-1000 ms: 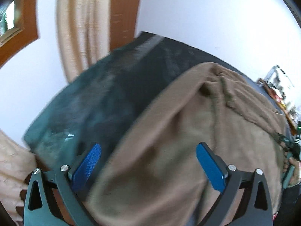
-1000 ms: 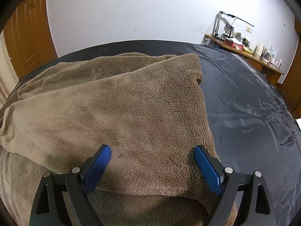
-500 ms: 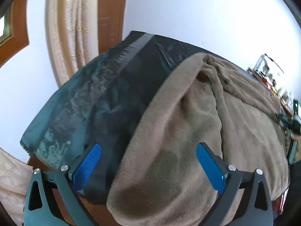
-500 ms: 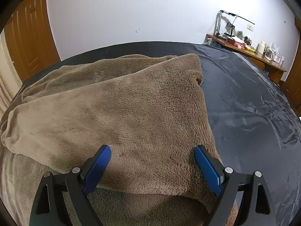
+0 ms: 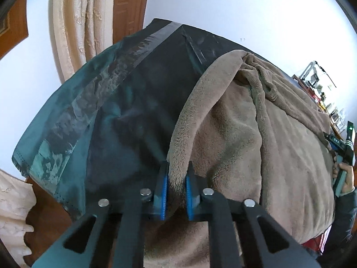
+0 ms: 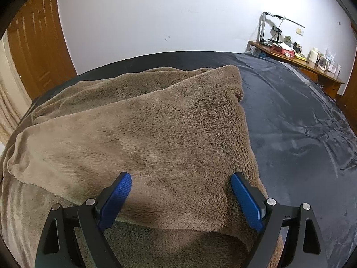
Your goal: Fold clothes
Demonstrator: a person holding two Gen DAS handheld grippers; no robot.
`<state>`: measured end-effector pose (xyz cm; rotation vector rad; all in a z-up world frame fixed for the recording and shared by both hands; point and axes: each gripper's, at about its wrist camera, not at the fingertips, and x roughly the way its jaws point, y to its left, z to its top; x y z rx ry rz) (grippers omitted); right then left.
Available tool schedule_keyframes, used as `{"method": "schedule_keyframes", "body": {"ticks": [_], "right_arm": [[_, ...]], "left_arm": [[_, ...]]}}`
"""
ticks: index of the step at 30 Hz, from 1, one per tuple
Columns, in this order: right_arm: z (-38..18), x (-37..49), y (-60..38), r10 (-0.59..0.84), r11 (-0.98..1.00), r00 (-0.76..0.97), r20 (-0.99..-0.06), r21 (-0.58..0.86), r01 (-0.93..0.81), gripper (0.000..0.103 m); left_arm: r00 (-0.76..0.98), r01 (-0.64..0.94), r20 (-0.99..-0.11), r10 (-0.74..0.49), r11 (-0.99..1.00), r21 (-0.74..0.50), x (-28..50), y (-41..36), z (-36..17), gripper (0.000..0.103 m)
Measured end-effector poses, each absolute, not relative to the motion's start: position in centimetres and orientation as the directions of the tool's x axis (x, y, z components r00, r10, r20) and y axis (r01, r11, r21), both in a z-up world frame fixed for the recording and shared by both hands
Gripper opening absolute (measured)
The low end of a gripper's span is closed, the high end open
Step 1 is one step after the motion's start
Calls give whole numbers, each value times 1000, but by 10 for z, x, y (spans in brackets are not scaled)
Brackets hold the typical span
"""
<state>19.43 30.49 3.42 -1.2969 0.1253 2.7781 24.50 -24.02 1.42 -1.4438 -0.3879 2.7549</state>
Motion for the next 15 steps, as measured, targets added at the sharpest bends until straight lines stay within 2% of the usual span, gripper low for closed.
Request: {"method": "schedule_keyframes", "body": {"ticks": [9,15], "right_arm": [[35,194,306,15,-993,-646,-763,63,-97,92],[35,193,307,0,-992,-652,-758,84,-98,92]], "left_arm": [[-633,96,-762,137,-963,-253,249,-233,45,7],[-590,110,-799,121,-967,-228,239,-227,32,7]]}}
